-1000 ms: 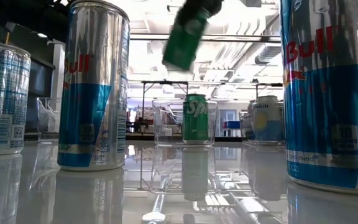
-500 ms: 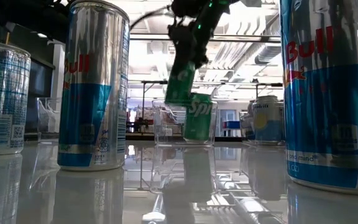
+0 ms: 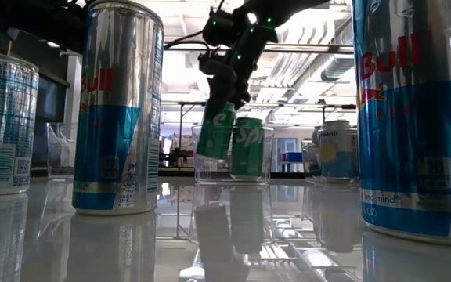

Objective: Sort soda cans
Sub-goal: Put the top left green soda can into the middle transparent bin, then put the right green soda can into the middle transparent bin

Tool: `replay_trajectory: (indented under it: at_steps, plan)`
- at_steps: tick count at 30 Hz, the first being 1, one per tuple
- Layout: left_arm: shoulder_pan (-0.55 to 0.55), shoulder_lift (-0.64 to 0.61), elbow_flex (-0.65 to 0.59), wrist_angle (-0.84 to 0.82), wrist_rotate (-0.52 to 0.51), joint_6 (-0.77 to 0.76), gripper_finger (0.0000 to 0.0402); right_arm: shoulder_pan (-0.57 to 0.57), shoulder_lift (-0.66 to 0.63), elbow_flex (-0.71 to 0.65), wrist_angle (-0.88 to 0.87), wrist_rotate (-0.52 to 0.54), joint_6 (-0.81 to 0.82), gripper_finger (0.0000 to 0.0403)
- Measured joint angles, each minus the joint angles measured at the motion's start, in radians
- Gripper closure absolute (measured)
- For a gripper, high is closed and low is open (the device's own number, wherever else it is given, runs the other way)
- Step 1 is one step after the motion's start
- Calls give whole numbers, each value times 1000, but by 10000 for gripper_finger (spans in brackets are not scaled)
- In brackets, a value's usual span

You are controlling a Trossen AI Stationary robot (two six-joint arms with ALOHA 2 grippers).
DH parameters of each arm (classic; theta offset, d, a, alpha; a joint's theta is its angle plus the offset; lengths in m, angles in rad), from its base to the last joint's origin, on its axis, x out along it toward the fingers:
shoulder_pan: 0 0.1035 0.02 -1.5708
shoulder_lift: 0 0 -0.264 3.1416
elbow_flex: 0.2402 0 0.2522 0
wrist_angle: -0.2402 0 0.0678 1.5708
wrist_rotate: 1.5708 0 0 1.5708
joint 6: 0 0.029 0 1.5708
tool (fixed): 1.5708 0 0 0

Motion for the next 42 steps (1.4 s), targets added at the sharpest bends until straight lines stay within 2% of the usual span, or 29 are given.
replay_trajectory:
  at_steps: [10,17,29,38,42]
  plan:
    - [0,0,0,0,0,0,35,-4,67,0,0,-15,-9,116]
    - [0,0,0,-1,0,0,35,-5,68,0,16,-43,8,73]
    - [0,0,0,-3,0,6,35,-9,63,6,10,-53,-5,64]
    - [0,0,0,-3,0,7,35,1,58,169,-131,-39,-26,64]
    - [0,0,0,-14,0,1,35,32,54,268,-255,40,-38,64]
